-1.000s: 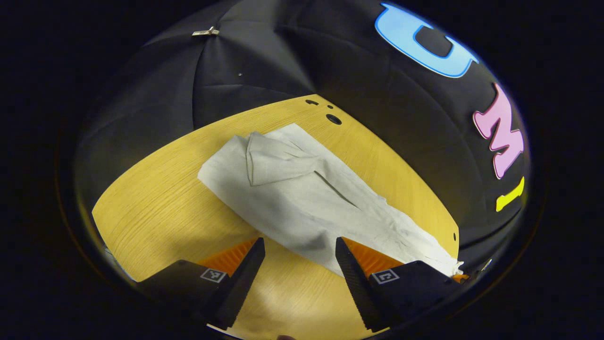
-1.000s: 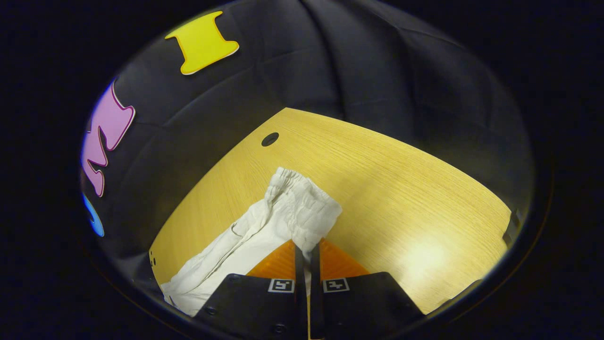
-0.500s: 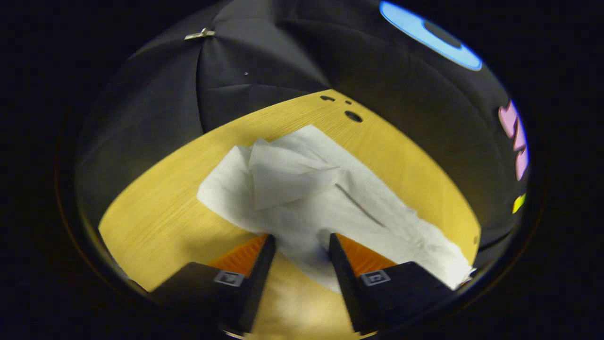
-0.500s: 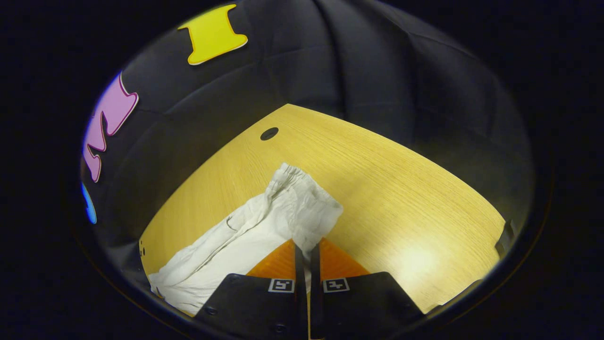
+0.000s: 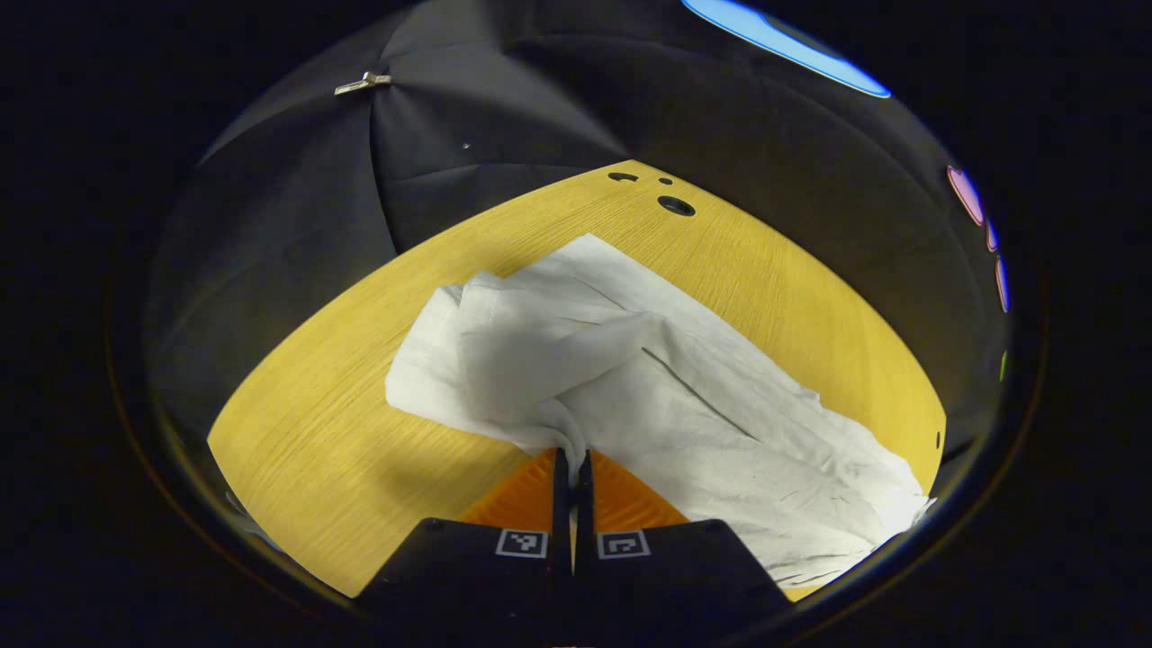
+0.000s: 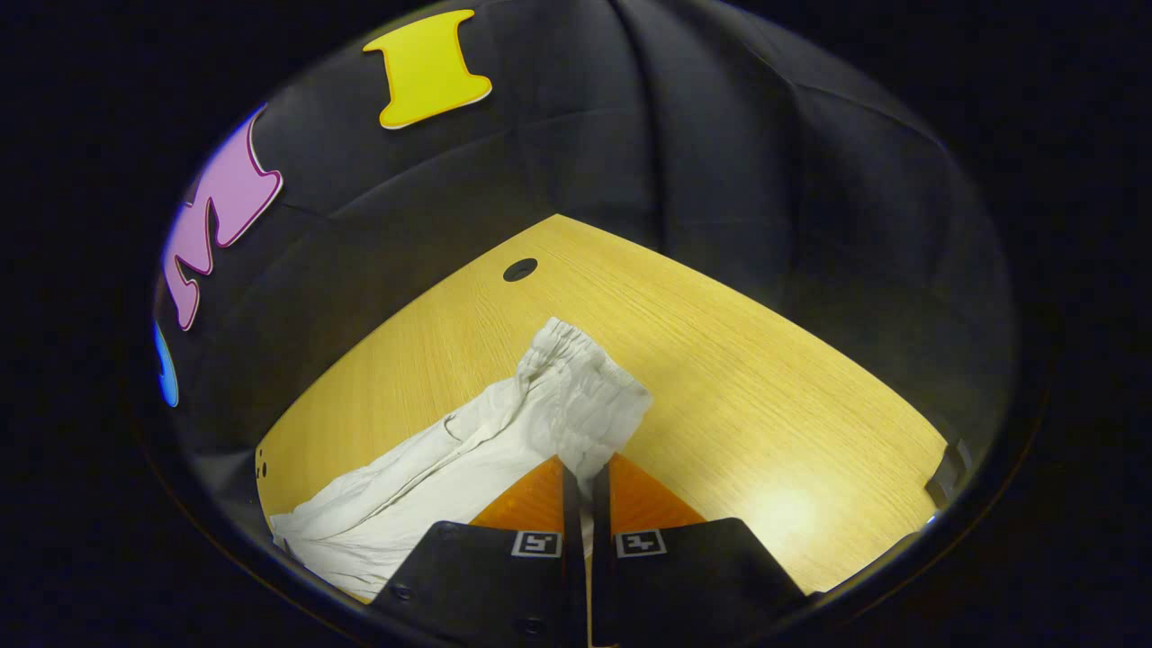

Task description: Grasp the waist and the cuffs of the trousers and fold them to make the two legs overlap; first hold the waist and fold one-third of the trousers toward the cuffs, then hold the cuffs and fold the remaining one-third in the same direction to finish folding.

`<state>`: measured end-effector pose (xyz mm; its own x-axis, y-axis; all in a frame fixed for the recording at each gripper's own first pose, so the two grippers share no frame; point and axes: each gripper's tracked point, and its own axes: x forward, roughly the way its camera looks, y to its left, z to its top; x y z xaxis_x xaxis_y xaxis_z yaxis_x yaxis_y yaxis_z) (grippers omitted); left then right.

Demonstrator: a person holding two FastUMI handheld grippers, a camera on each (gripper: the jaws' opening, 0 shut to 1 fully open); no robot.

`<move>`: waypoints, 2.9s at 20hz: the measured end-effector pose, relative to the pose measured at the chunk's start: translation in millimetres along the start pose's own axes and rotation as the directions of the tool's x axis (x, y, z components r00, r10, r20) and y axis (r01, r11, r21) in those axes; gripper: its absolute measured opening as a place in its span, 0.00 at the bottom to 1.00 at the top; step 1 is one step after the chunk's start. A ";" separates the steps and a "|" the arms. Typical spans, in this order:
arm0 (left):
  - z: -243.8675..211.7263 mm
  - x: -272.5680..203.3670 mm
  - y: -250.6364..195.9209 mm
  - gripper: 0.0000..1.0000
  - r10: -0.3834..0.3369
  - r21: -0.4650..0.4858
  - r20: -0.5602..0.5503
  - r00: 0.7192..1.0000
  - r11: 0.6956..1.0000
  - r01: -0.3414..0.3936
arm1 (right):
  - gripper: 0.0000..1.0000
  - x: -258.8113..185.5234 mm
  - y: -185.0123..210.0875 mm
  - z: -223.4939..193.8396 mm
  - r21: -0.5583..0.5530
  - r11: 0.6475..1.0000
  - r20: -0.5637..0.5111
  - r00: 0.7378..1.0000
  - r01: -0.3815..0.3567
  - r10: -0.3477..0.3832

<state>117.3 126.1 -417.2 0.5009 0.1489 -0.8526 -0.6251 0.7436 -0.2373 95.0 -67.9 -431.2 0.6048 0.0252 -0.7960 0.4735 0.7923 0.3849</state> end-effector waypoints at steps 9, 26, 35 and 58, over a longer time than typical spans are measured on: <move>1.8 0.1 -0.2 0.06 -0.084 -0.019 -0.047 0.995 0.996 0.083 | 0.07 -71.4 40.9 59.2 -0.146 0.985 0.168 0.979 -0.095 0.119; 0.1 -0.8 -1.2 0.06 -0.130 -0.015 -0.051 0.990 0.992 0.129 | 0.07 -180.7 293.0 -44.0 -0.432 0.789 0.074 0.854 -0.437 0.514; 2.3 -2.8 -0.1 0.06 -0.148 0.056 -0.039 0.988 0.987 0.150 | 0.07 -146.4 335.7 -204.6 -0.540 0.673 -0.204 0.855 -0.505 0.478; 6.9 -4.5 -1.4 0.06 -0.207 -0.098 0.014 0.978 0.973 0.207 | 0.81 -185.7 217.6 -189.4 -0.258 0.801 -0.381 0.819 -0.540 0.429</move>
<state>120.1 129.0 -409.8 0.6276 0.0014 -0.7786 -0.5635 0.6908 -0.4530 -35.5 215.3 -288.1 0.4542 0.5932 -0.6647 -0.1121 0.7782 0.6179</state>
